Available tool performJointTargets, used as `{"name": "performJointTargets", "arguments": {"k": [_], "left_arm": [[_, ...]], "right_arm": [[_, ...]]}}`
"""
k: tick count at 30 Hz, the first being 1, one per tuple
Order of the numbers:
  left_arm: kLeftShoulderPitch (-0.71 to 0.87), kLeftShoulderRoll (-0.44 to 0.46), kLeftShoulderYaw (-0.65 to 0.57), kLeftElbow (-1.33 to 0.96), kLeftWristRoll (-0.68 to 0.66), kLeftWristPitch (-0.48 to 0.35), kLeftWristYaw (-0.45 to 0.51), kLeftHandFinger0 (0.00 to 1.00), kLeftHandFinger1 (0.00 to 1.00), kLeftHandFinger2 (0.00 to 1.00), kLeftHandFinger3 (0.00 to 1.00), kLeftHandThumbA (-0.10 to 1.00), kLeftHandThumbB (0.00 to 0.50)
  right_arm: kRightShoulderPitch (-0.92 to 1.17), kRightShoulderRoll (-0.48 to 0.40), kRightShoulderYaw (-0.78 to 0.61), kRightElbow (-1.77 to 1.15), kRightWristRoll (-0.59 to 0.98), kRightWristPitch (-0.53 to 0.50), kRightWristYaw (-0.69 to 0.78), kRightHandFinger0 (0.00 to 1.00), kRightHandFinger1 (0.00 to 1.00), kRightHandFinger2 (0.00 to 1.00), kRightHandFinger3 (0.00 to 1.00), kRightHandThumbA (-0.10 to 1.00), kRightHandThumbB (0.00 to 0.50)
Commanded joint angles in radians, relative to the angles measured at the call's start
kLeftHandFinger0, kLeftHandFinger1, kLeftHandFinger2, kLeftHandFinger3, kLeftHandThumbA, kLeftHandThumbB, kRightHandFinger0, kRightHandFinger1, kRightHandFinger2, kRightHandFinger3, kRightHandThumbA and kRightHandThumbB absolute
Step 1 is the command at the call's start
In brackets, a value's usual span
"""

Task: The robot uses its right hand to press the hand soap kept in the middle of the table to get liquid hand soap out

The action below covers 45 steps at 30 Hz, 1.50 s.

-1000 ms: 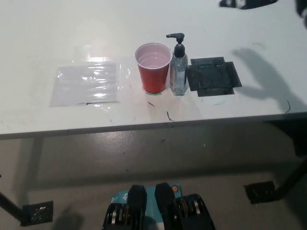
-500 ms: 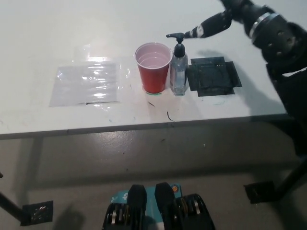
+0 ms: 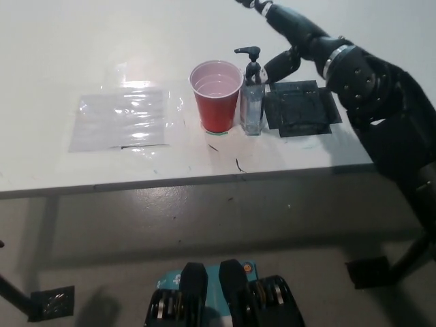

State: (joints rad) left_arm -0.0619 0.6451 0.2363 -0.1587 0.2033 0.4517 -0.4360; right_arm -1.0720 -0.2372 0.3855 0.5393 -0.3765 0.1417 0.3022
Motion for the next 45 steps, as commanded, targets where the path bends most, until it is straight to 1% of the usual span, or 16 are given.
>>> {"name": "performJointTargets", "arguments": {"k": [1, 4, 5, 9, 11, 16, 17, 20, 21, 23, 30, 35, 37, 38, 44, 45], "left_arm": [[-0.013, 0.014, 0.031, -0.022, 0.043, 0.018, -0.038, 1.00, 1.00, 1.00, 0.91, 1.00, 0.080], [-0.014, 0.008, 0.037, -0.027, 0.062, 0.018, -0.052, 1.00, 1.00, 1.00, 0.91, 1.00, 0.074], [-0.011, 0.015, 0.045, -0.033, 0.068, 0.018, -0.062, 1.00, 1.00, 1.00, 0.91, 1.00, 0.087], [-0.020, 0.004, 0.058, -0.038, 0.084, 0.018, -0.083, 1.00, 1.00, 1.00, 0.88, 1.00, 0.071], [-0.021, 0.003, 0.060, -0.044, 0.090, 0.018, -0.088, 1.00, 1.00, 1.00, 0.87, 1.00, 0.066], [-0.025, -0.002, 0.067, -0.047, 0.109, 0.018, -0.105, 1.00, 1.00, 1.00, 0.89, 1.00, 0.078], [-0.026, -0.004, 0.071, -0.052, 0.113, 0.018, -0.114, 1.00, 1.00, 1.00, 0.89, 1.00, 0.070], [-0.034, -0.014, 0.086, -0.055, 0.131, 0.018, -0.133, 1.00, 1.00, 1.00, 0.88, 1.00, 0.084], [-0.033, -0.012, 0.085, -0.055, 0.129, 0.018, -0.133, 1.00, 1.00, 1.00, 0.90, 1.00, 0.072], [-0.039, -0.018, 0.091, -0.055, 0.140, 0.018, -0.138, 1.00, 1.00, 1.00, 0.91, 1.00, 0.075], [-0.046, -0.033, 0.111, -0.060, 0.171, 0.018, -0.170, 1.00, 1.00, 1.00, 0.91, 1.00, 0.071], [-0.047, -0.034, 0.114, -0.060, 0.178, 0.018, -0.177, 1.00, 1.00, 1.00, 0.88, 1.00, 0.080], [-0.050, -0.035, 0.116, -0.059, 0.180, 0.018, -0.180, 1.00, 1.00, 1.00, 0.88, 1.00, 0.078], [-0.053, -0.045, 0.128, -0.061, 0.190, 0.018, -0.189, 1.00, 1.00, 1.00, 0.88, 1.00, 0.087], [-0.065, -0.040, 0.116, -0.060, 0.195, 0.018, -0.193, 1.00, 1.00, 1.00, 0.89, 1.00, 0.081], [-0.066, -0.041, 0.117, -0.059, 0.196, 0.018, -0.194, 1.00, 1.00, 1.00, 0.89, 1.00, 0.082]], "right_arm": [[-0.034, 0.004, 0.008, 0.004, -0.043, -0.075, -0.041, 1.00, 1.00, 1.00, 1.00, 1.00, 0.444], [-0.040, 0.007, 0.018, 0.015, -0.058, -0.084, -0.039, 1.00, 1.00, 1.00, 1.00, 1.00, 0.464], [-0.040, 0.015, 0.018, 0.014, -0.059, -0.078, -0.040, 1.00, 1.00, 1.00, 1.00, 1.00, 0.444], [-0.053, 0.023, 0.029, 0.003, -0.079, -0.083, -0.037, 1.00, 1.00, 1.00, 1.00, 1.00, 0.394], [-0.052, 0.031, 0.034, 0.002, -0.084, -0.086, -0.034, 1.00, 1.00, 1.00, 1.00, 1.00, 0.410], [-0.034, 0.033, 0.053, 0.006, -0.108, -0.102, -0.024, 1.00, 1.00, 1.00, 1.00, 1.00, 0.404], [-0.028, 0.027, 0.072, 0.014, -0.121, -0.112, -0.012, 1.00, 1.00, 1.00, 1.00, 1.00, 0.425], [-0.028, 0.016, 0.097, 0.020, -0.143, -0.113, -0.006, 1.00, 1.00, 1.00, 1.00, 1.00, 0.442], [-0.028, 0.004, 0.106, 0.024, -0.148, -0.128, 0.004, 1.00, 1.00, 1.00, 1.00, 1.00, 0.419], [-0.032, -0.007, 0.117, 0.029, -0.160, -0.130, 0.008, 1.00, 1.00, 1.00, 1.00, 1.00, 0.412], [-0.031, -0.038, 0.120, 0.047, -0.169, -0.137, 0.014, 1.00, 1.00, 1.00, 1.00, 1.00, 0.447], [0.001, -0.064, 0.126, 0.048, -0.177, -0.165, 0.020, 1.00, 1.00, 1.00, 1.00, 1.00, 0.425], [0.000, -0.064, 0.125, 0.049, -0.179, -0.166, 0.021, 1.00, 1.00, 1.00, 1.00, 1.00, 0.427], [0.013, -0.063, 0.123, 0.043, -0.181, -0.157, 0.016, 1.00, 1.00, 1.00, 1.00, 1.00, 0.444], [0.055, -0.042, 0.111, 0.036, -0.166, -0.149, 0.010, 1.00, 1.00, 1.00, 1.00, 1.00, 0.412], [0.060, -0.033, 0.109, 0.053, -0.157, -0.165, 0.005, 1.00, 1.00, 1.00, 1.00, 1.00, 0.423]]}}
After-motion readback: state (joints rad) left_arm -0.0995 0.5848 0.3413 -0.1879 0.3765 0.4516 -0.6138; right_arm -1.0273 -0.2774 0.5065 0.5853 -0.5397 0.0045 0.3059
